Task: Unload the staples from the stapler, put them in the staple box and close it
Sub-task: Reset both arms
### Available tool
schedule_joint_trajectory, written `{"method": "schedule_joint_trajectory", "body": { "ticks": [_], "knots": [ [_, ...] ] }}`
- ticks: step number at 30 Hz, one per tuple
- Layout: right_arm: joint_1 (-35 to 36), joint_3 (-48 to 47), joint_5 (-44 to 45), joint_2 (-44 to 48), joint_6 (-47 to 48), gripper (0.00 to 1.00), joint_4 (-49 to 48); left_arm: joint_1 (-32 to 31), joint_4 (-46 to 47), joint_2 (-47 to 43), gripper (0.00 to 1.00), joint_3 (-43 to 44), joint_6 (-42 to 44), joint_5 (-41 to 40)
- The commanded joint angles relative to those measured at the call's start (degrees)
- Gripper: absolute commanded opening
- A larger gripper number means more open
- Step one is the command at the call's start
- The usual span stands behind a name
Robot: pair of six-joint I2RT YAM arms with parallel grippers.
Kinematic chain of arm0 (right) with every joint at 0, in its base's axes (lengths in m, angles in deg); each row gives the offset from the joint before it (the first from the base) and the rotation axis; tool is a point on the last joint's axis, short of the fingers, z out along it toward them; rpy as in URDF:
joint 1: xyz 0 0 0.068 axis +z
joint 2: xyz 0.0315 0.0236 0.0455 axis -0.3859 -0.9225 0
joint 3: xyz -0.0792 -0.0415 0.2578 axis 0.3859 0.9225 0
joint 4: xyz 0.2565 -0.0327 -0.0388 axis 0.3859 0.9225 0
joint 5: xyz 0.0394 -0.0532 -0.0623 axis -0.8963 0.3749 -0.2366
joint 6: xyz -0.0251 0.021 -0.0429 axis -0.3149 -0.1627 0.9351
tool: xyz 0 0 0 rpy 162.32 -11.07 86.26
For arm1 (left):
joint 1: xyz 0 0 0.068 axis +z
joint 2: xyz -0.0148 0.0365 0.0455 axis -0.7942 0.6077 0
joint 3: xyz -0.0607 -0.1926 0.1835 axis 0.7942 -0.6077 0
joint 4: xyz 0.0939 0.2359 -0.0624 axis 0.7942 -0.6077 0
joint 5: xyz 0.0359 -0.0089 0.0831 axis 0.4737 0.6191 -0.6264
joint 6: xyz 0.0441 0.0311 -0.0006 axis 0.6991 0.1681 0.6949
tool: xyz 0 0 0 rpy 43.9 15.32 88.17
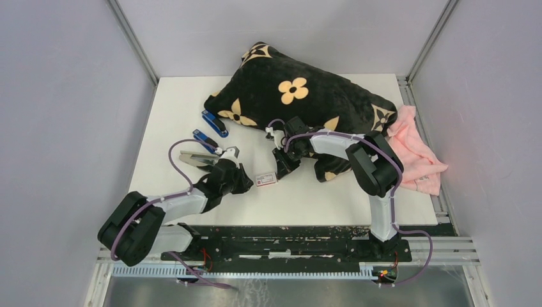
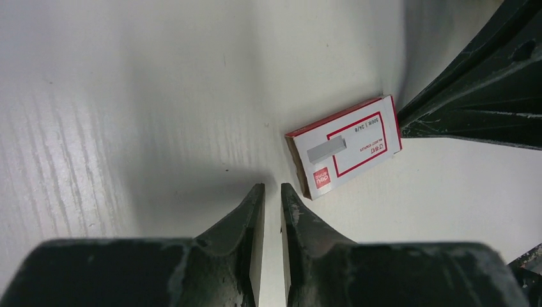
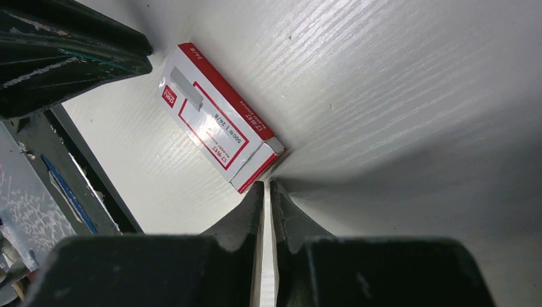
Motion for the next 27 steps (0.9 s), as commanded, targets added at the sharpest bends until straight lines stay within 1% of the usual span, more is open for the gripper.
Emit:
{"method": "schedule_joint_trajectory", "body": {
  "ticks": [1, 8, 13, 16, 19, 23, 27],
  "knots": [
    [1.37, -2.07, 2.48, -0.07, -1.18, 0.12, -0.86, -0.32, -3.07, 4.02, 0.22, 0.73, -0.14, 1.74],
    [3.70, -2.62, 3.61, -0.08, -1.27, 0.12, -0.93, -1.83, -2.51, 10.00, 0.19, 3.38, 0.21, 3.57],
    [3.86, -2.75, 4.12, 0.40, -0.66, 0.12, -0.66, -2.79, -2.42, 11.57, 0.19, 4.06, 0.04, 3.25],
    [3.53, -3.00, 4.46, 0.69, 0.04, 0.12, -0.05, -2.79, -4.11, 10.22, 0.19, 4.05, 0.30, 1.48],
    [2.51, -3.34, 4.19, 1.42, 0.89, 0.13, 0.83, -2.70, -7.40, 7.44, 0.22, 3.85, 0.64, -1.60],
    [1.79, -4.38, 4.30, 2.64, 4.94, 0.14, 3.85, -2.74, -10.96, 2.86, 0.26, 3.53, 1.00, -4.75],
    [1.75, -5.43, 4.91, 5.41, 9.30, 0.17, 7.14, -2.73, -14.01, -1.88, 0.28, 3.49, 1.44, -6.32]
  ]
}}
